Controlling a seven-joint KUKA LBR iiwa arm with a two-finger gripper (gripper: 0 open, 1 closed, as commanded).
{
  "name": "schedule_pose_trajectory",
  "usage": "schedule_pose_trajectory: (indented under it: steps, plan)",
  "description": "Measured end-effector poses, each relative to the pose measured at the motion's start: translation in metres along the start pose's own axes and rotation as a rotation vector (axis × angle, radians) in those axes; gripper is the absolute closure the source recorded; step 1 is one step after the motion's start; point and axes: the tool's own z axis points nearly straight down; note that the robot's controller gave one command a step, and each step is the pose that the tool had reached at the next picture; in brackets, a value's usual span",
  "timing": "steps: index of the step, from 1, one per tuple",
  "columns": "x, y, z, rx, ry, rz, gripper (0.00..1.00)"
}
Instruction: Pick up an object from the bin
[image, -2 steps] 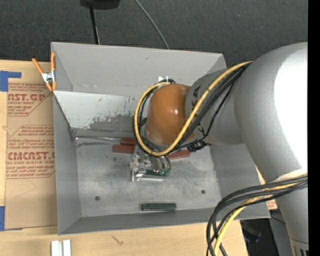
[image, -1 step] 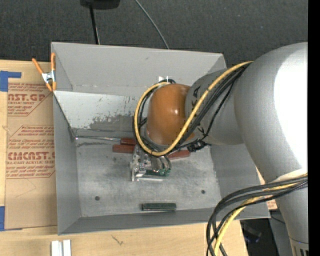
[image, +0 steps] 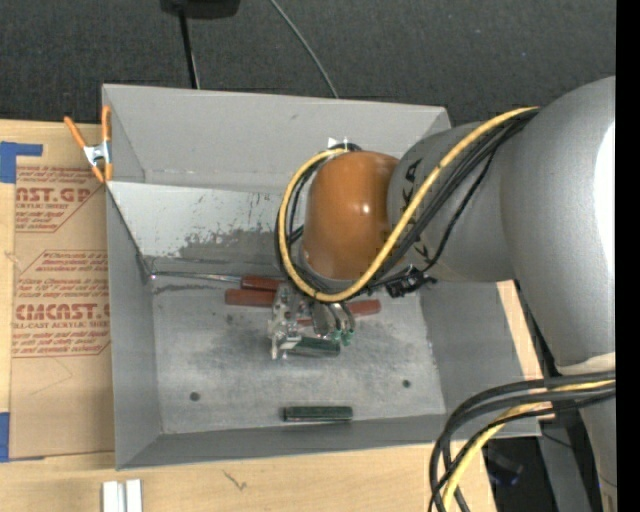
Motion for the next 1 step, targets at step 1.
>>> schedule_pose_trajectory:
  steps: [1]
  plan:
    - [0.0149, -0.0201, -0.0884, -0.001, -0.008, -0.034, 1.00]
